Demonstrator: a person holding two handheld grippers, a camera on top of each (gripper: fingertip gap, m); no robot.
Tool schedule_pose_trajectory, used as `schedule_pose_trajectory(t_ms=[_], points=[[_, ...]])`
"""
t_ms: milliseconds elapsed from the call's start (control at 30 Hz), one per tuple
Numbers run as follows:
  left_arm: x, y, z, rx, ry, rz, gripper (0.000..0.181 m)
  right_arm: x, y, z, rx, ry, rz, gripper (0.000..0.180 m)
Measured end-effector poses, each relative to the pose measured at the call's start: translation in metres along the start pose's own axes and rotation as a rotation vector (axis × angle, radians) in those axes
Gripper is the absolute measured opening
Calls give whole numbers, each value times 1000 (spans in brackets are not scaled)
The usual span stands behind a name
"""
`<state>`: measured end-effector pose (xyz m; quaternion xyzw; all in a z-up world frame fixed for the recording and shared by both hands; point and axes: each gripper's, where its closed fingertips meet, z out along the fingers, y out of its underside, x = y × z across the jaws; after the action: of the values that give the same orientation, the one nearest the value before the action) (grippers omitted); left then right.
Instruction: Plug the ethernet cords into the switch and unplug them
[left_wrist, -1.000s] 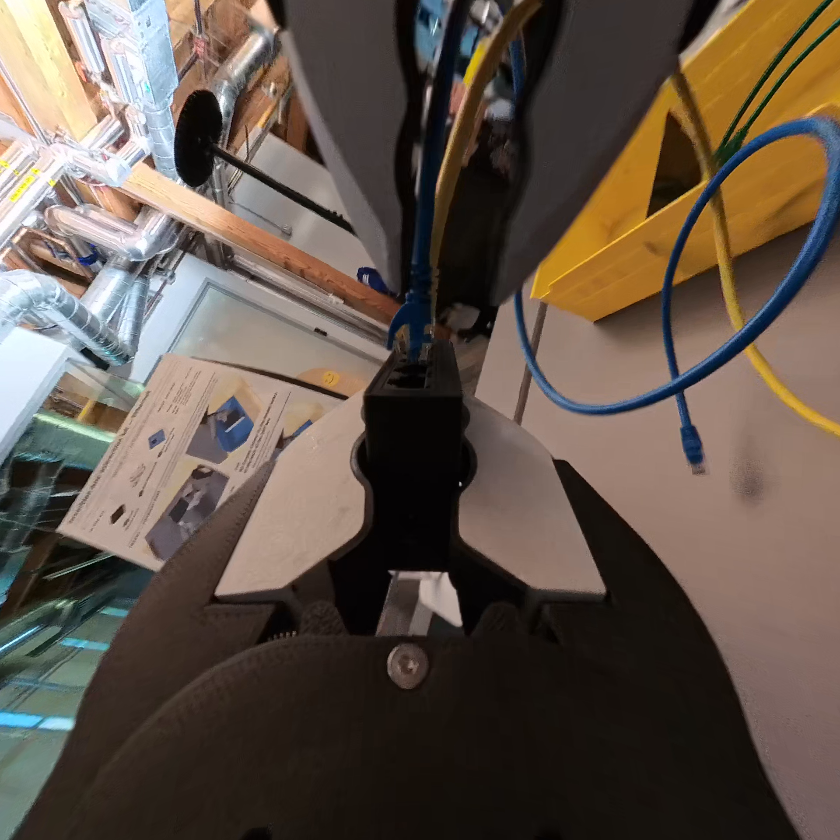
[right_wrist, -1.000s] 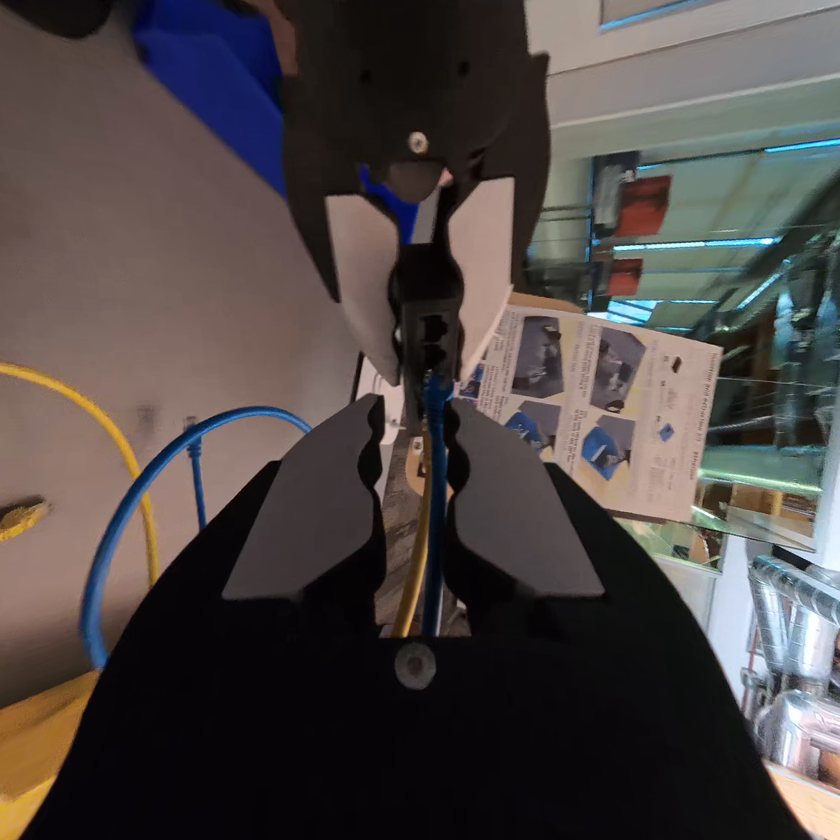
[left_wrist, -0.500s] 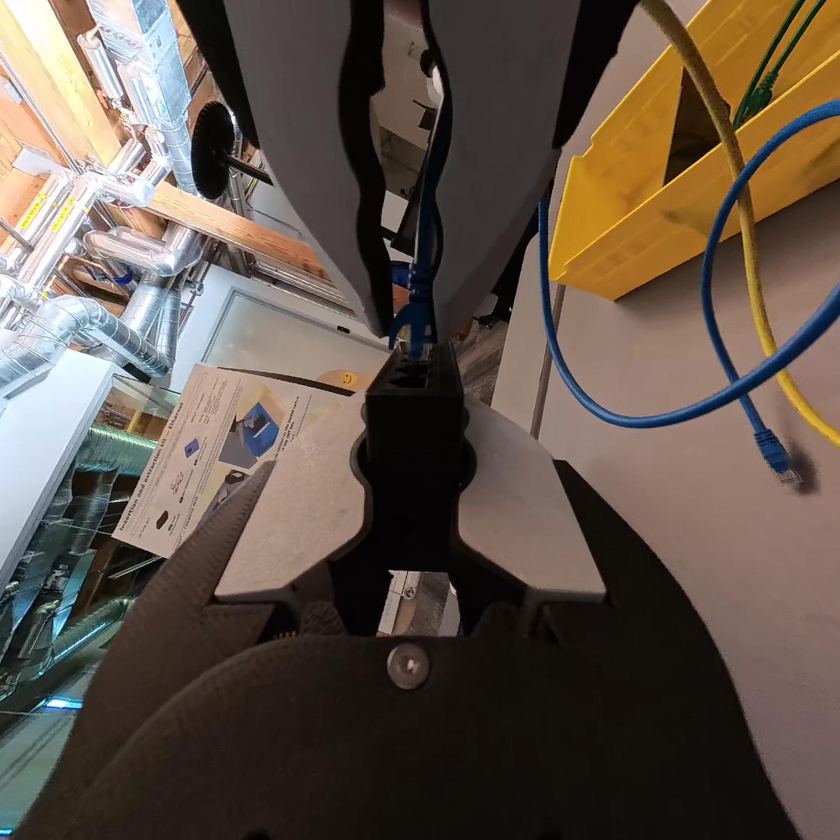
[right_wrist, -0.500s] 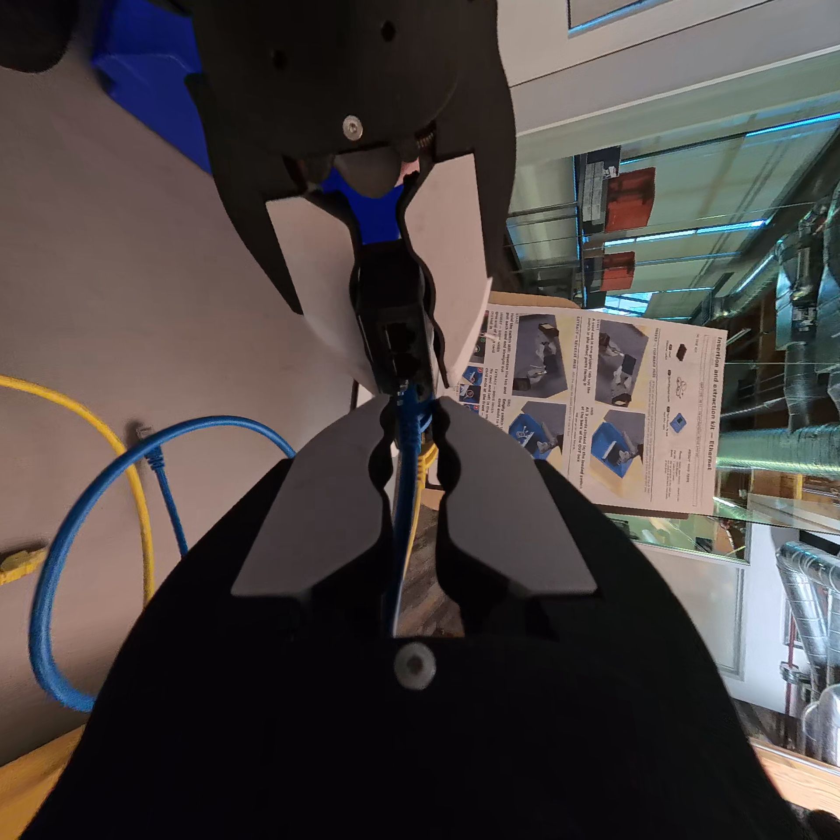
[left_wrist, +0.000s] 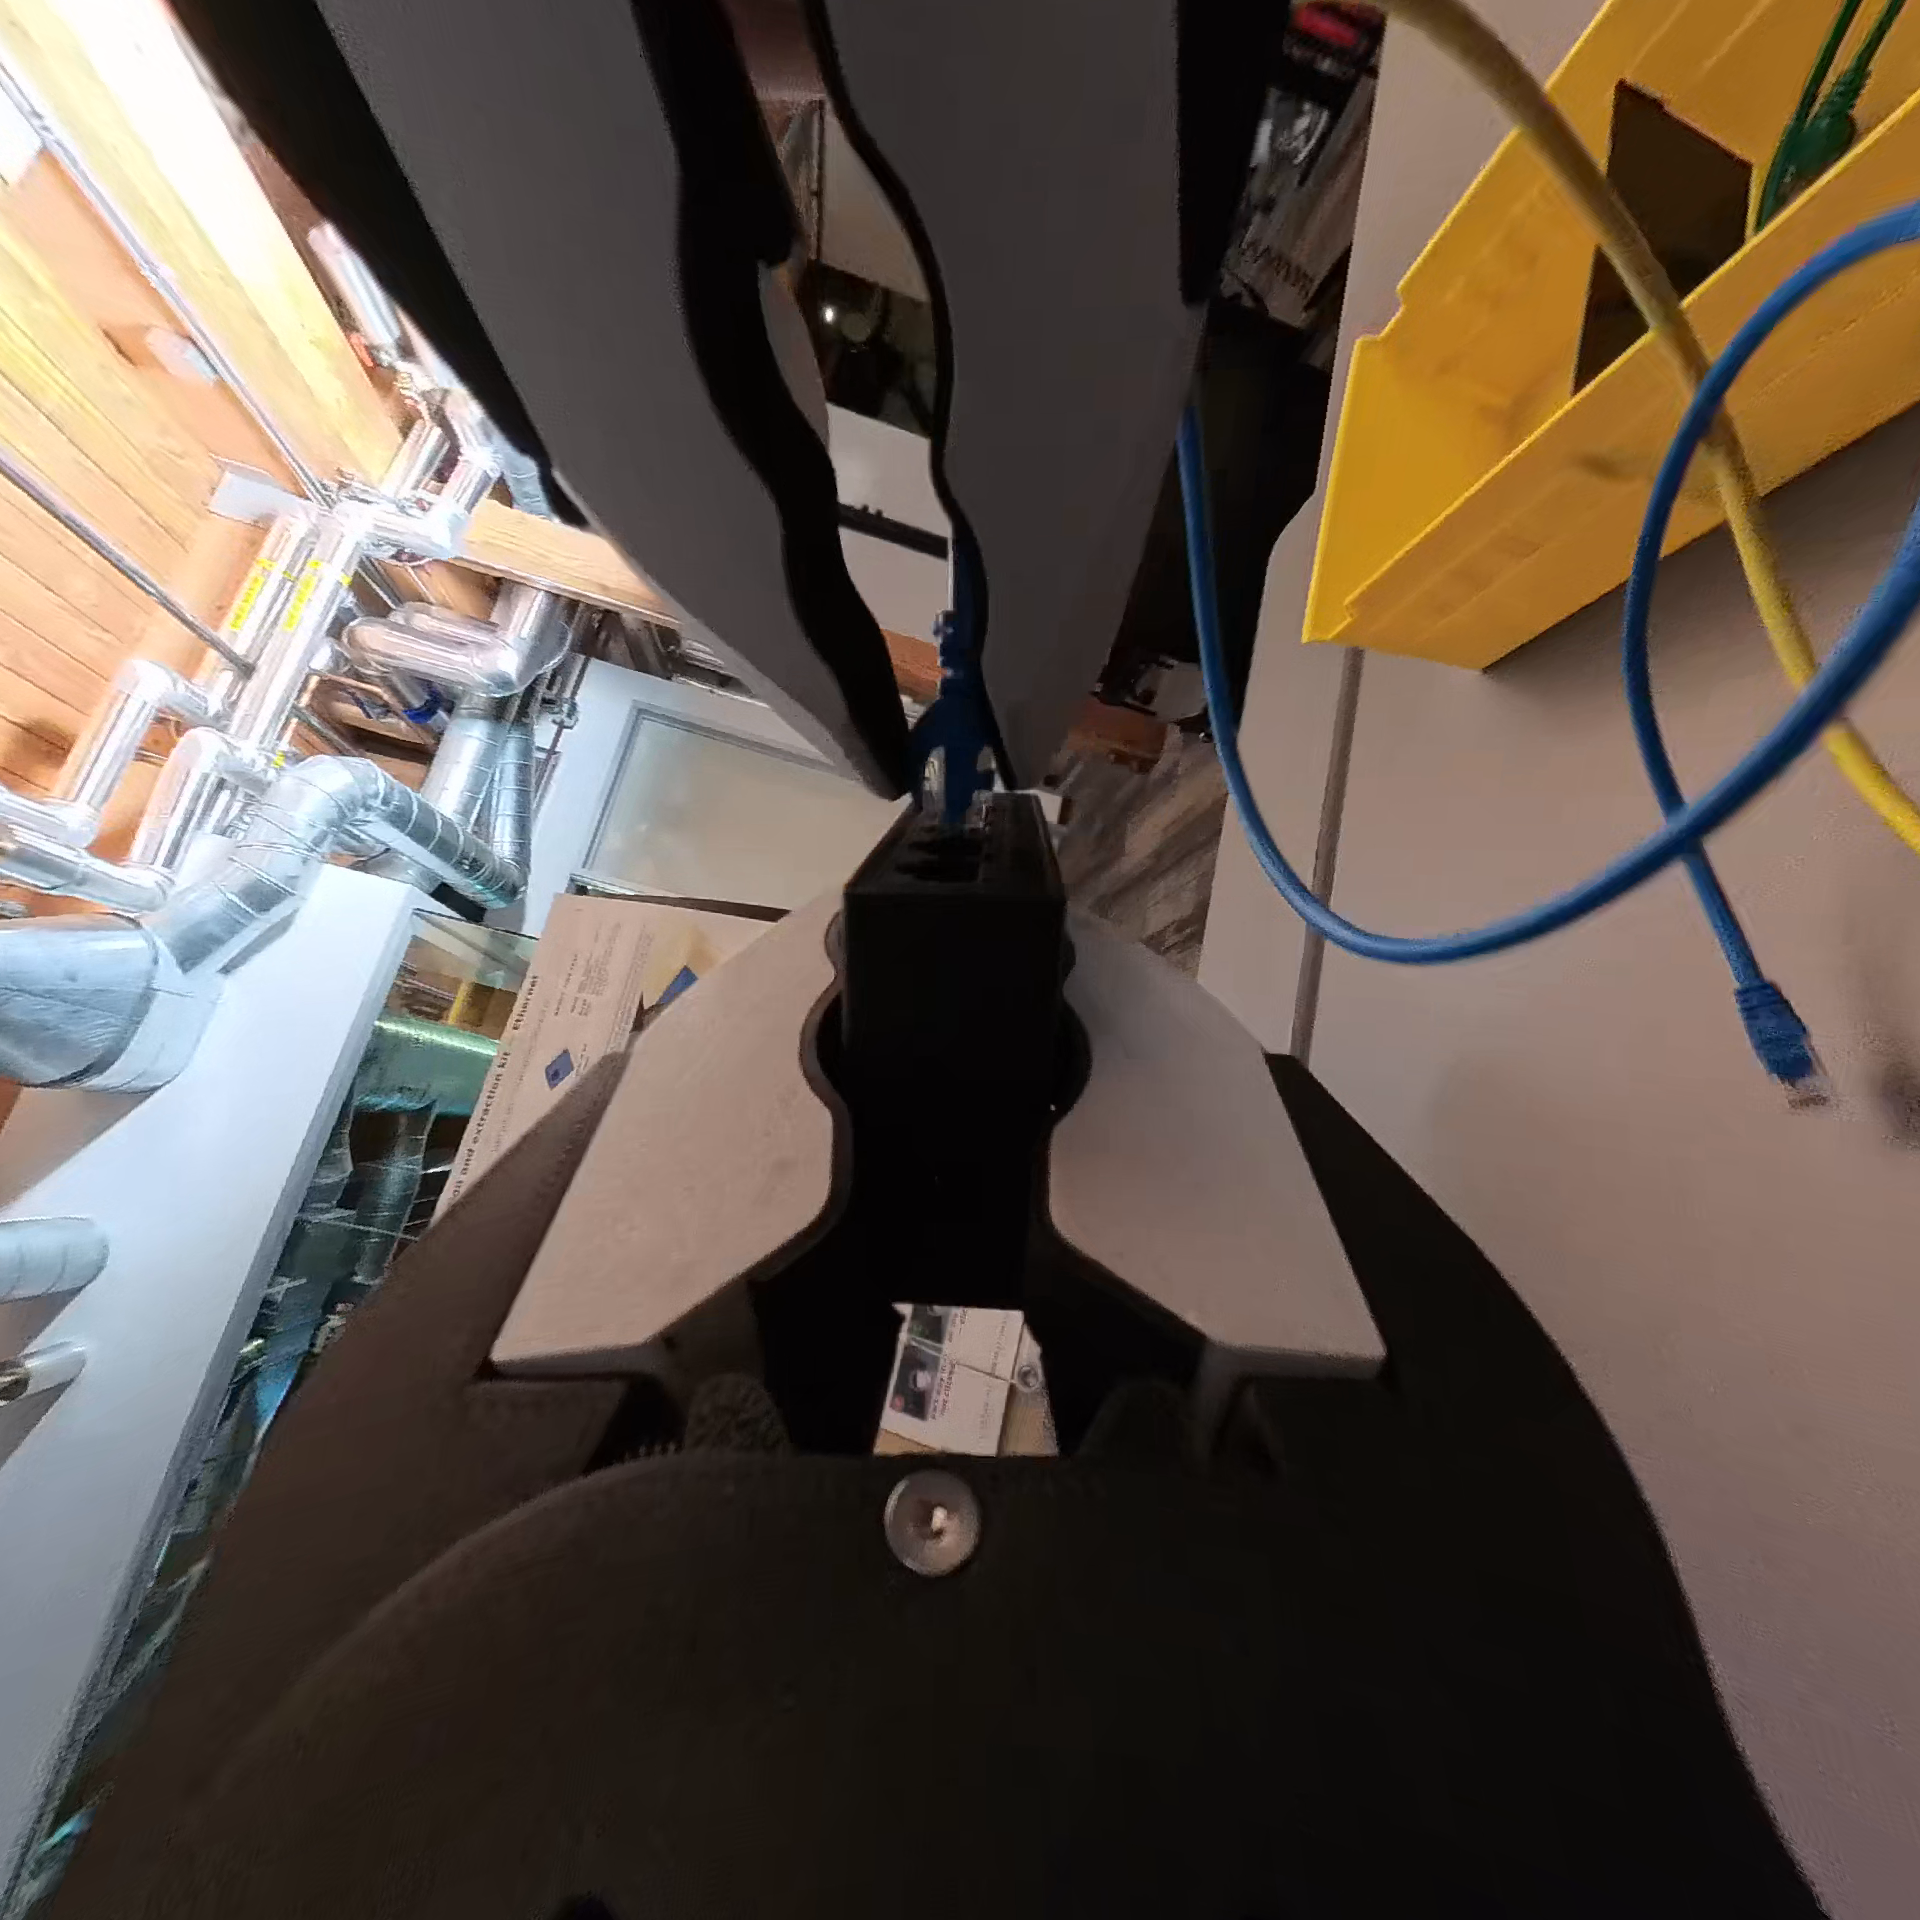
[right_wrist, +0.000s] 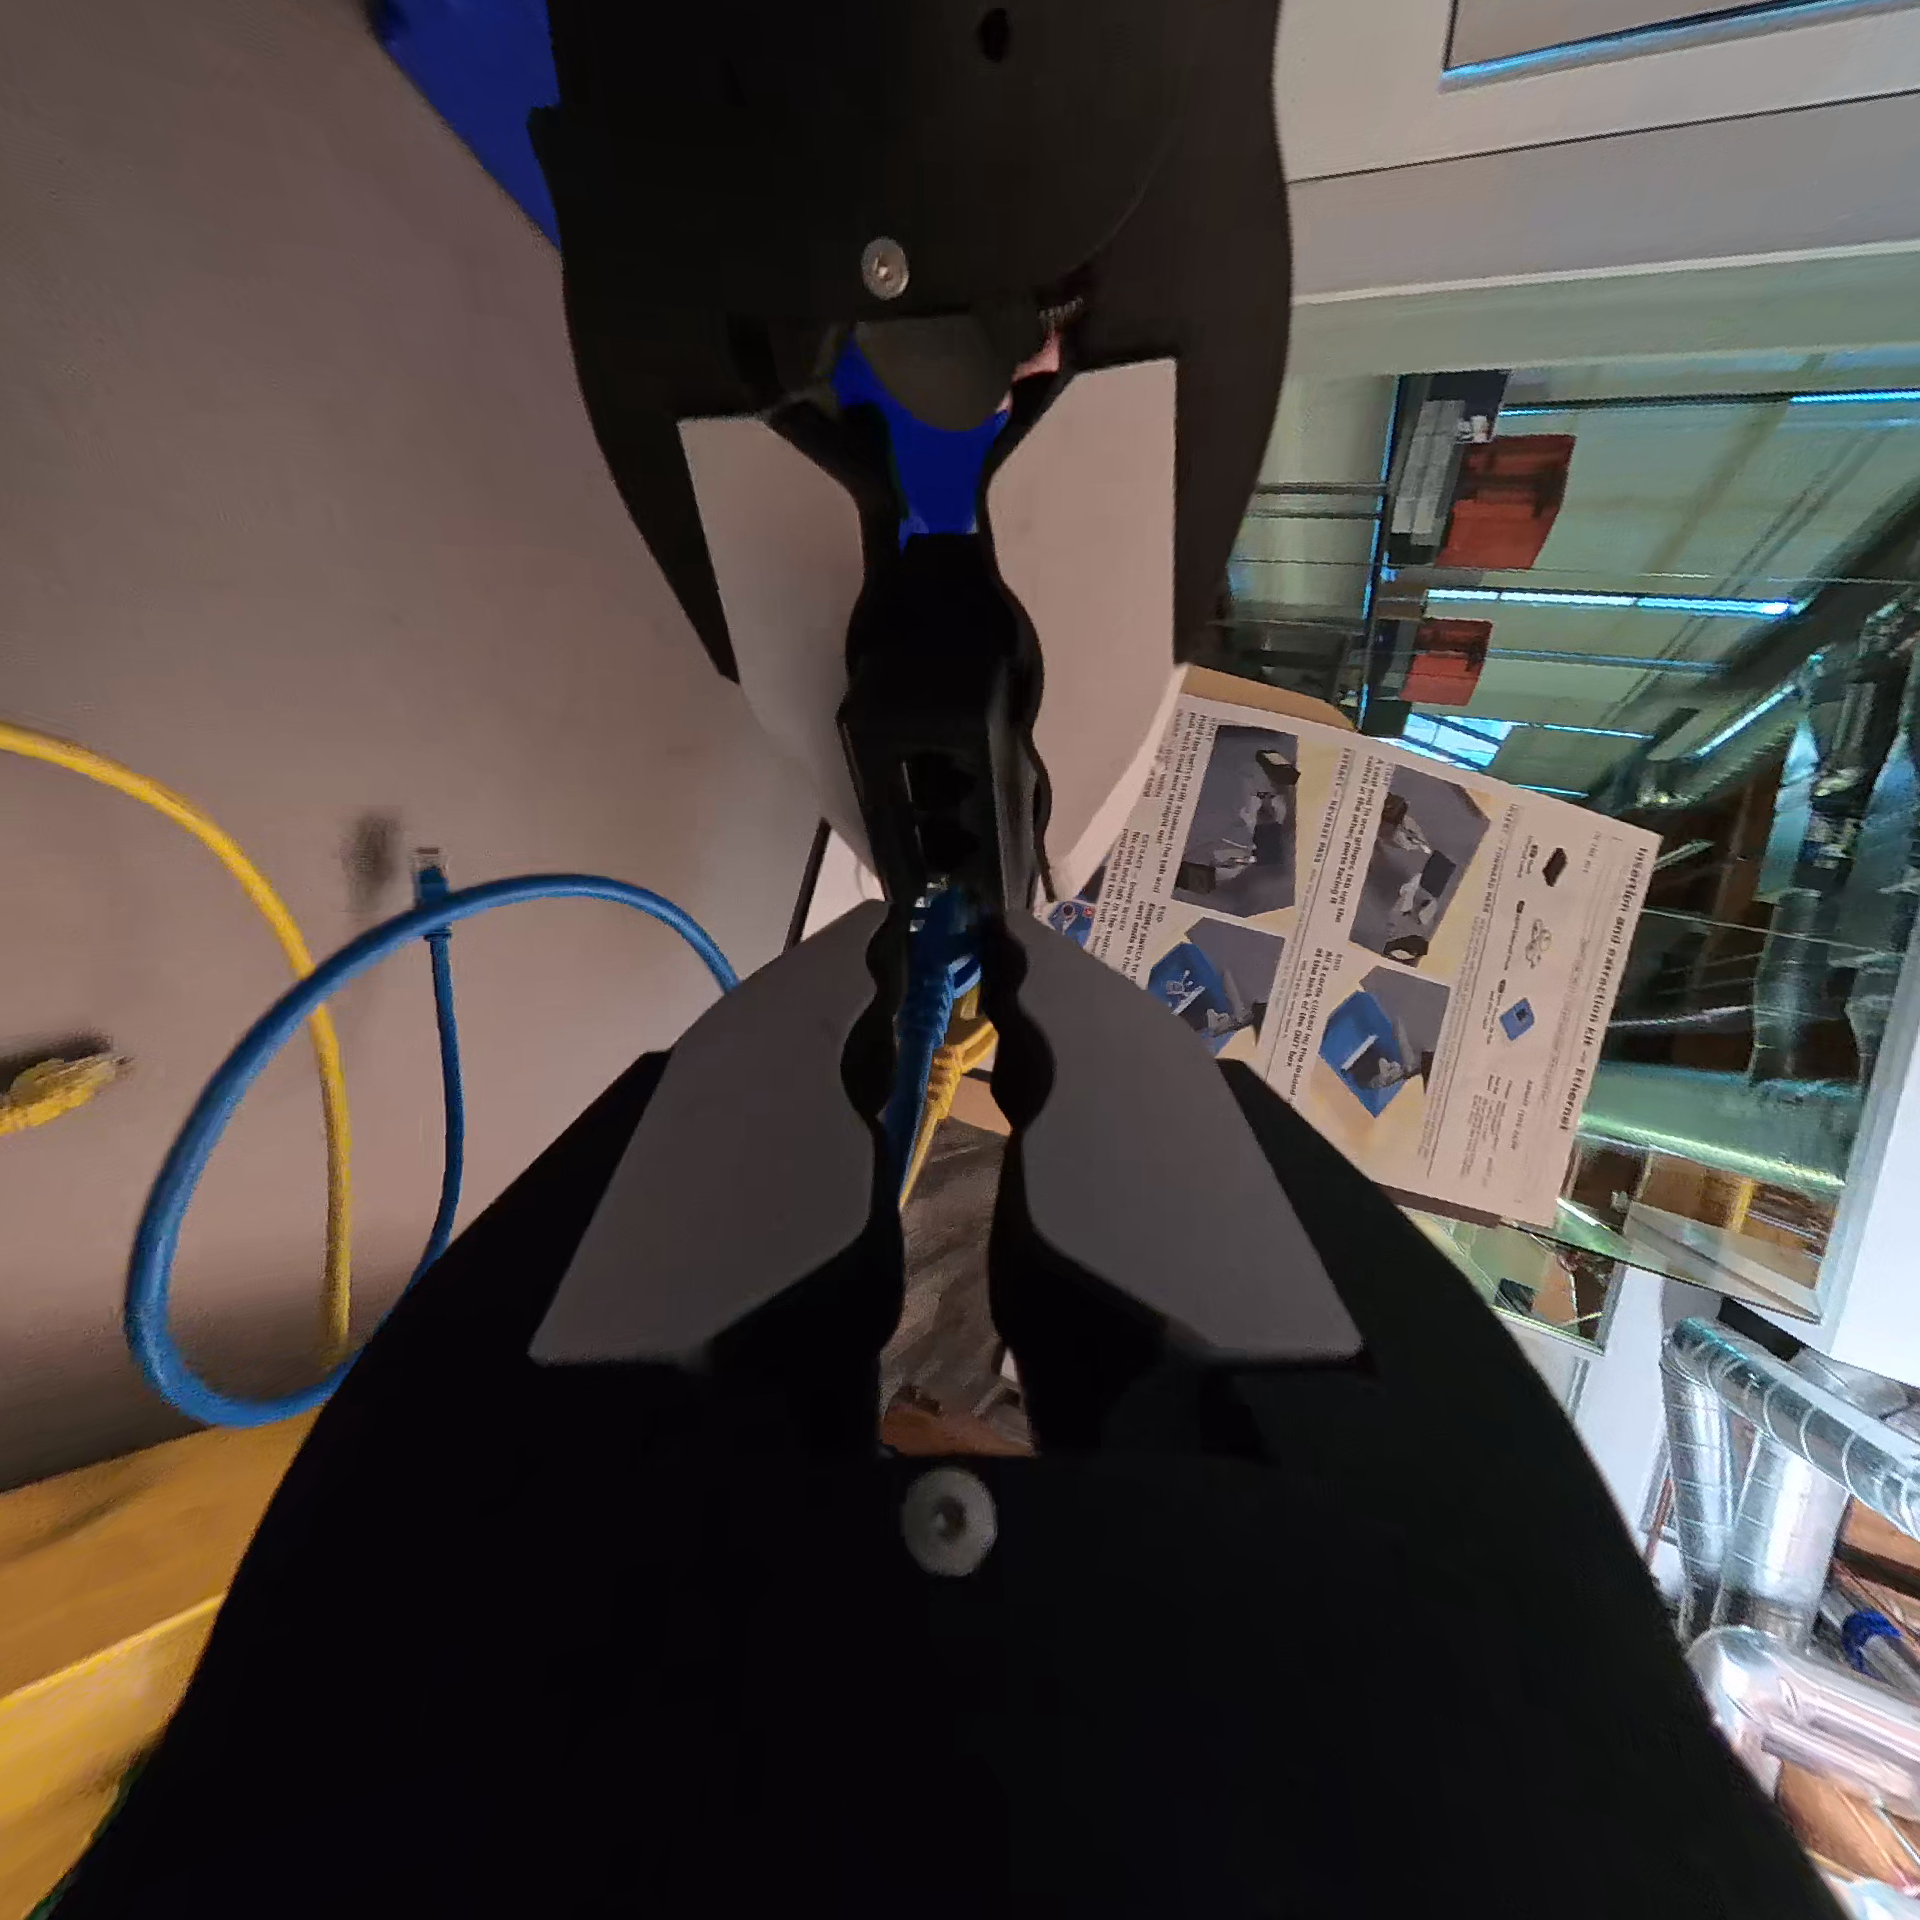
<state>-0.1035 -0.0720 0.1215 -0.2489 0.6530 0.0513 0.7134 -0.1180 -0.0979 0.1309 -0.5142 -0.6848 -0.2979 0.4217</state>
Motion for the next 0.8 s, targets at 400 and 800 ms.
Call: schedule_pose_trajectory(t_ms=[400, 800], points=[[19, 9, 14, -25, 104, -24, 30, -17, 12, 10, -90, -366, -70, 11], [2, 16, 9, 17, 125, -242, 29, 11, 5, 16, 16, -197, -35, 15]])
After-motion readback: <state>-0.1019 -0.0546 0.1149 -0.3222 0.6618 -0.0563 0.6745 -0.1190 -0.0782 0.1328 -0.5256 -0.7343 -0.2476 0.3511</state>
